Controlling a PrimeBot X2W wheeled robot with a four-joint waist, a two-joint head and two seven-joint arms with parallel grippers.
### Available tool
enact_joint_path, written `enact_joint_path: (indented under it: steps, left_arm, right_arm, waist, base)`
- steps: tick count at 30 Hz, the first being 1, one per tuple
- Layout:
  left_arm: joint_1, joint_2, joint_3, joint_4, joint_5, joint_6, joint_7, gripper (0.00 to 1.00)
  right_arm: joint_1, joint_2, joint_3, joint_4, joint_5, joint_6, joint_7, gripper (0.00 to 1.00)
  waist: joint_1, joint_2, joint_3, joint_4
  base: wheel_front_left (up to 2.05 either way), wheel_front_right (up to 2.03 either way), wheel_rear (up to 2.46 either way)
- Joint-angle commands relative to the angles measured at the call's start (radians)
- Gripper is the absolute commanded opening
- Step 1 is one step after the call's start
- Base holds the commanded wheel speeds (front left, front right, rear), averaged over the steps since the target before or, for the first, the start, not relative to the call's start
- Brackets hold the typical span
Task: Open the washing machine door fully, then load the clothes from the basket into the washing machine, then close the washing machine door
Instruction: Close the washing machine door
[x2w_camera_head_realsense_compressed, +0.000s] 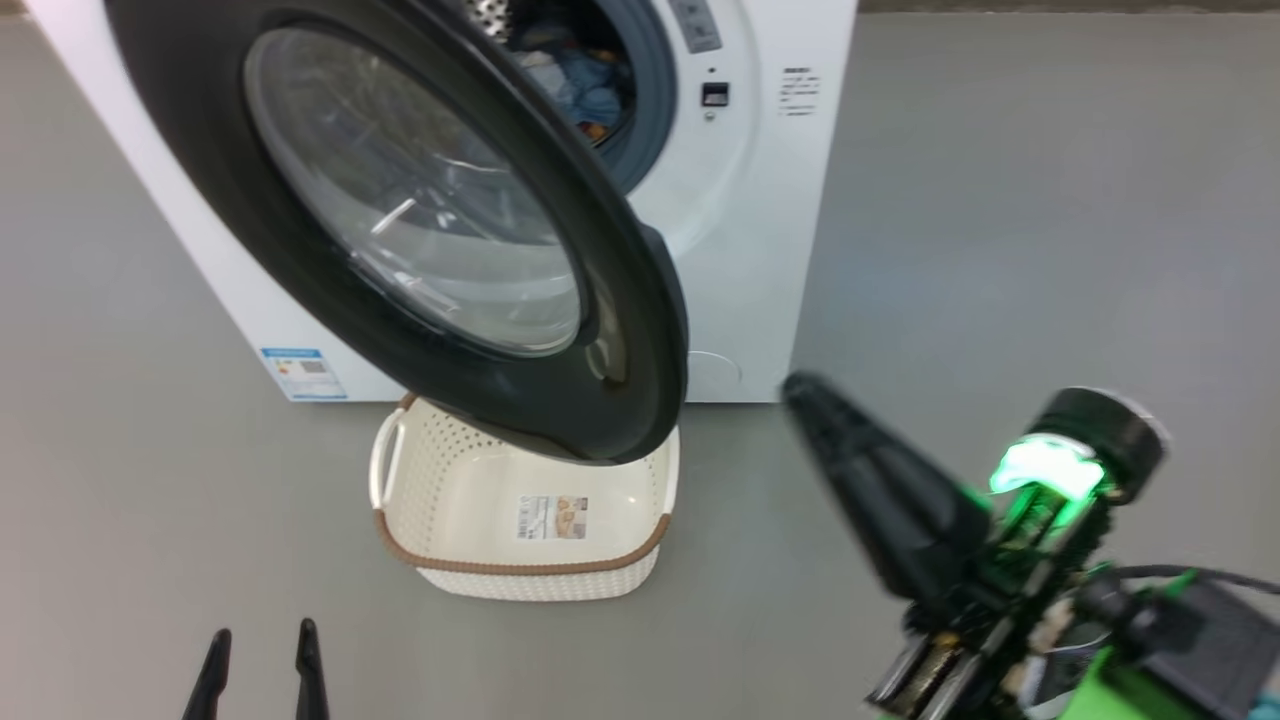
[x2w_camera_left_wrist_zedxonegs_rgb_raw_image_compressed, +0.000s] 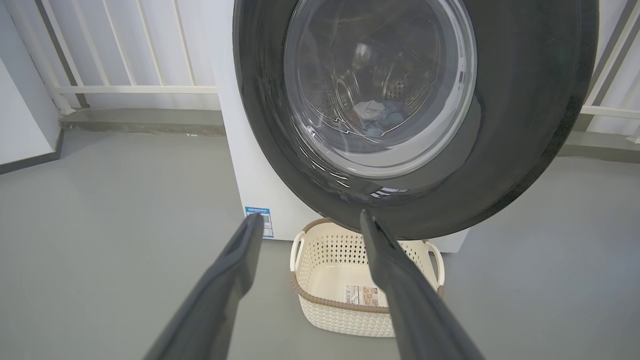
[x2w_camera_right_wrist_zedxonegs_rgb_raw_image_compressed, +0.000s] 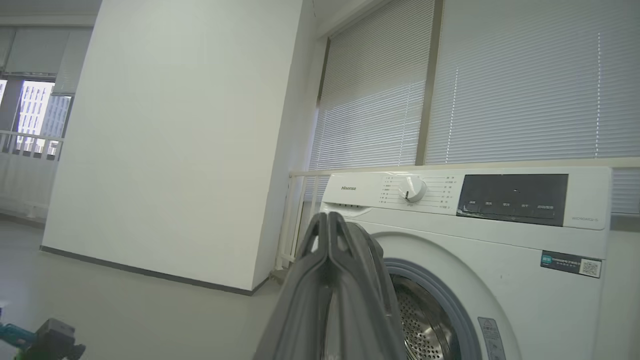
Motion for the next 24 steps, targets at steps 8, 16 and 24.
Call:
enact_joint_path:
  steps: [8, 16, 24]
  left_arm:
    - [-0.079, 0.005, -0.025, -0.026, -0.033, 0.011, -0.009, 1.0]
    - [-0.141, 0.005, -0.126, -0.045, -0.073, 0.033, -0.009, 1.0]
    - [-0.223, 0.005, -0.218, -0.056, -0.121, 0.051, -0.009, 1.0]
  right_arm:
    - [-0.103, -0.088, 0.208, 0.092, 0.05, 0.002, -0.004, 0.0]
    - [-0.179, -0.158, 0.329, 0.292, 0.105, 0.002, -0.004, 0.0]
    - [-0.267, -0.185, 0.318, 0.435, 0.126, 0.002, -0.004, 0.0]
  waist:
    - [0.0, -0.0001, 0.049, 0.105]
    - [0.0, -0.0001, 0.157, 0.214]
    - [0.0, -0.0001, 0.266, 0.285]
  base:
    - [0.0, 0.0, 0.0]
    - [0.0, 0.0, 0.0]
    - [0.0, 0.0, 0.0]
